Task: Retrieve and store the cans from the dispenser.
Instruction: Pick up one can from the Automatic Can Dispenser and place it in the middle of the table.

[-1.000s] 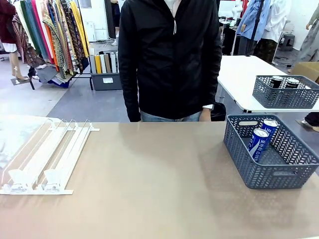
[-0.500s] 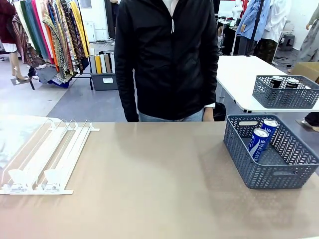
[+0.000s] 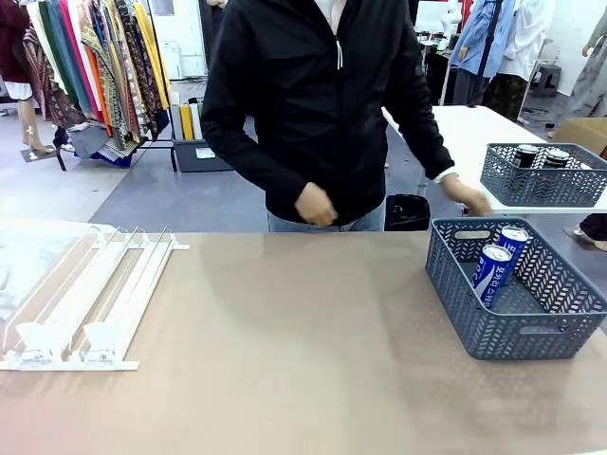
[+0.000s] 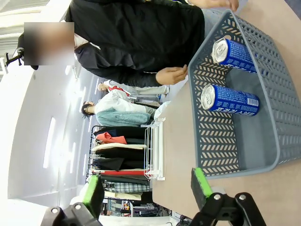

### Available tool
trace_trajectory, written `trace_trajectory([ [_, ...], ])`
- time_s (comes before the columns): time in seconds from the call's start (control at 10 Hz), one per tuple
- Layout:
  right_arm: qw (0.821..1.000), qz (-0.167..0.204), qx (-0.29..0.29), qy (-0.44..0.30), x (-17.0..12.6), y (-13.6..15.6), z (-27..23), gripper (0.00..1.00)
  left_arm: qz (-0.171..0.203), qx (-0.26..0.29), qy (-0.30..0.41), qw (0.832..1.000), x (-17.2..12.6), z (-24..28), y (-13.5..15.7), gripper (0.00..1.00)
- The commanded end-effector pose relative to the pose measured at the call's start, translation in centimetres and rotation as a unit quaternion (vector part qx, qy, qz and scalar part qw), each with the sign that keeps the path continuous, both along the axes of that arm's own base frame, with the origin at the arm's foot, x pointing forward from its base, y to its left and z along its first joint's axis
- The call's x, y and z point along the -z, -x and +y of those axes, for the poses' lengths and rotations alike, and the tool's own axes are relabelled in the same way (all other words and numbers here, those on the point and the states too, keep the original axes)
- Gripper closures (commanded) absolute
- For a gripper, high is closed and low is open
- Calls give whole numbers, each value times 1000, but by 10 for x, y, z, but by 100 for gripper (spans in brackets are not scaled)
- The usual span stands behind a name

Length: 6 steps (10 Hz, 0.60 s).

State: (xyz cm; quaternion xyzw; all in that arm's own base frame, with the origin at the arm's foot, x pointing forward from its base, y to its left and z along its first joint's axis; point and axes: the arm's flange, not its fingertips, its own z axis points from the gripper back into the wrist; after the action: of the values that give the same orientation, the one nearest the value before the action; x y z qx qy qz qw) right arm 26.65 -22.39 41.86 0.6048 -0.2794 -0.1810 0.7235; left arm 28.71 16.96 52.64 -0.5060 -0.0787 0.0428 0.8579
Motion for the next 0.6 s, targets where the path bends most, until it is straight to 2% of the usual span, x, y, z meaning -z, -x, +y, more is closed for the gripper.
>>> trace_trajectory([
  [0.0,1000,-6,-3,3,-3,0,-1,0,-11,2,8,1000,0,-1,1,0],
  [0.5,1000,-6,-3,3,-3,0,-1,0,-11,2,8,1000,0,-1,1,0],
])
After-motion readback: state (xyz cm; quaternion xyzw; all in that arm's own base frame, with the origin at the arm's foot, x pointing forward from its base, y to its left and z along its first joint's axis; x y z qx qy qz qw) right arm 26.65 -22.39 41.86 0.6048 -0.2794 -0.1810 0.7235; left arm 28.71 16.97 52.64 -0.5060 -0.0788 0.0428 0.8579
